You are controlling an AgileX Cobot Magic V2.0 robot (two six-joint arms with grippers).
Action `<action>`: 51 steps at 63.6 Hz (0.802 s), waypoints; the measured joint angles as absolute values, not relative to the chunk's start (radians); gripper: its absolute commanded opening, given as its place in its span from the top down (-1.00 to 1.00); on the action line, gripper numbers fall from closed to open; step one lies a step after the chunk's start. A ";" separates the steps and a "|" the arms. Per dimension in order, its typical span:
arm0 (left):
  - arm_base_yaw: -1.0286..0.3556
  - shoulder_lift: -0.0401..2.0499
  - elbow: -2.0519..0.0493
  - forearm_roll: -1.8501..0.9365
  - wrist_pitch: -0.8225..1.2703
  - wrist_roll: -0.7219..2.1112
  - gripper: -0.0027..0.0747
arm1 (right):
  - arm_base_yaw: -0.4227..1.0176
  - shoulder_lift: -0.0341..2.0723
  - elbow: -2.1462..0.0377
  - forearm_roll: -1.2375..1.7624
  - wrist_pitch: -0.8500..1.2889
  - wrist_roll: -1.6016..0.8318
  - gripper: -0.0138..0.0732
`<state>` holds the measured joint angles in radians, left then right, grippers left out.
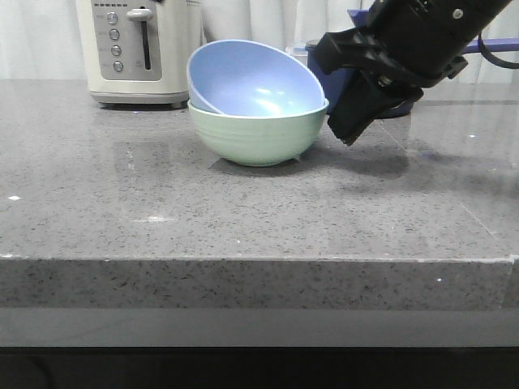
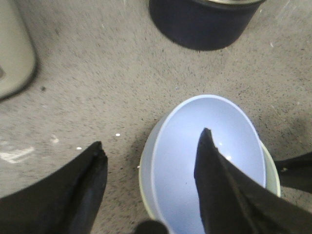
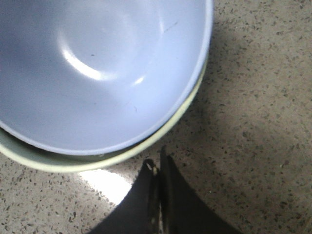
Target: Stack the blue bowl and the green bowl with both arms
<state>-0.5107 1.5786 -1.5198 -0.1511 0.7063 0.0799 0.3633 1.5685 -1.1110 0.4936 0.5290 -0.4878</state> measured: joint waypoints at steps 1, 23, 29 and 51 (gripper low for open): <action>-0.511 1.568 -1.520 -0.145 0.714 0.080 -0.10 | 0.363 1.568 -1.111 0.494 0.529 -0.488 0.83; -0.466 1.277 -1.368 -0.044 0.815 0.016 -0.10 | 0.363 1.568 -1.111 0.494 0.529 -0.488 0.83; -0.446 1.180 -1.280 -0.030 0.817 0.012 -0.10 | 0.363 1.568 -1.111 0.494 0.529 -0.488 0.83; -0.436 0.854 -1.005 0.005 0.888 0.000 -0.10 | 0.363 1.568 -1.111 0.494 0.529 -0.488 0.83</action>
